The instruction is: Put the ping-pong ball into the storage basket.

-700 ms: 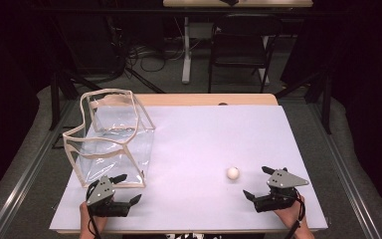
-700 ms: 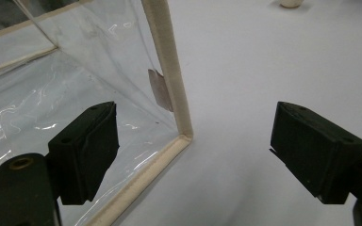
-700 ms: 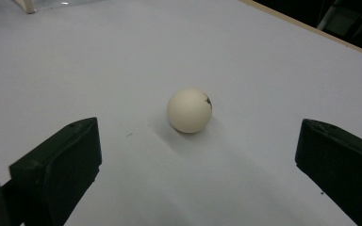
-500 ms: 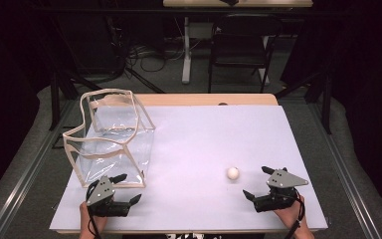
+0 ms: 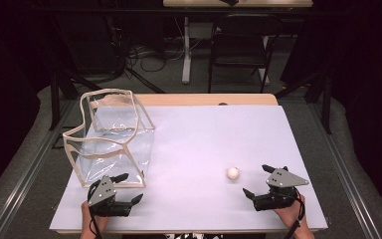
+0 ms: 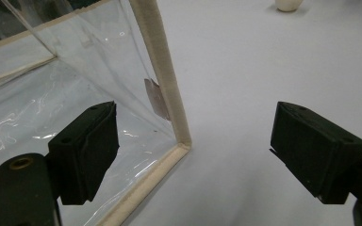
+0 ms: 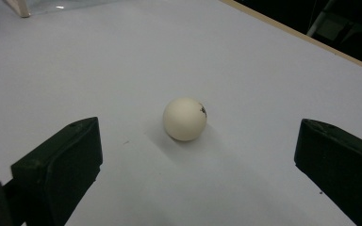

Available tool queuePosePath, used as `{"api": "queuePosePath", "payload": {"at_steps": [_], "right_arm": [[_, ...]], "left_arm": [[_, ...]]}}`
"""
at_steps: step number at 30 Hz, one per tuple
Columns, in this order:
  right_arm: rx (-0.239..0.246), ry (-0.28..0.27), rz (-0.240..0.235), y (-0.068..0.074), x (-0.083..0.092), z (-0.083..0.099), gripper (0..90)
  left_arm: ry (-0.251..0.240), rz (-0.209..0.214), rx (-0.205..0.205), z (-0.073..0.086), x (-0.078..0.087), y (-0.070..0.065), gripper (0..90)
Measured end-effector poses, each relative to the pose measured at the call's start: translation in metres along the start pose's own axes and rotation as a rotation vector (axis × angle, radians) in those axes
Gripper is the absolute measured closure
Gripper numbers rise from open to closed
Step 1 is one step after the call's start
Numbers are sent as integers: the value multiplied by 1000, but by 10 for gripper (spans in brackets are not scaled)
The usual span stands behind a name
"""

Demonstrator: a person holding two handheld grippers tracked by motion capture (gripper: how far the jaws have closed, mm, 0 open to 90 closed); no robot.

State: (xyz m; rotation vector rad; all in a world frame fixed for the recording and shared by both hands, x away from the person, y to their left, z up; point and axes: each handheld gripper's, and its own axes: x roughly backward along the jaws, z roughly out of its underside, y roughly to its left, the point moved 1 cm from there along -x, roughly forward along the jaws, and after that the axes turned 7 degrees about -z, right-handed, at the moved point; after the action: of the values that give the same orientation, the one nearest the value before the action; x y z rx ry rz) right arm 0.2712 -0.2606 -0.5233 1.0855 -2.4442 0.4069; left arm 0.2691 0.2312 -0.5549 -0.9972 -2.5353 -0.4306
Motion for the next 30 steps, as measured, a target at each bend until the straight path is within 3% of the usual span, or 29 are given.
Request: {"api": "queuePosePath", "payload": {"at_steps": [15, 30], "right_arm": [[17, 23, -8, 1, -8, -16, 13], [26, 95, -36, 1, -27, -26, 13]], "left_arm": [[4, 1, -3, 0, -2, 0, 161], [6, -2, -5, 0, -2, 1, 161]]}}
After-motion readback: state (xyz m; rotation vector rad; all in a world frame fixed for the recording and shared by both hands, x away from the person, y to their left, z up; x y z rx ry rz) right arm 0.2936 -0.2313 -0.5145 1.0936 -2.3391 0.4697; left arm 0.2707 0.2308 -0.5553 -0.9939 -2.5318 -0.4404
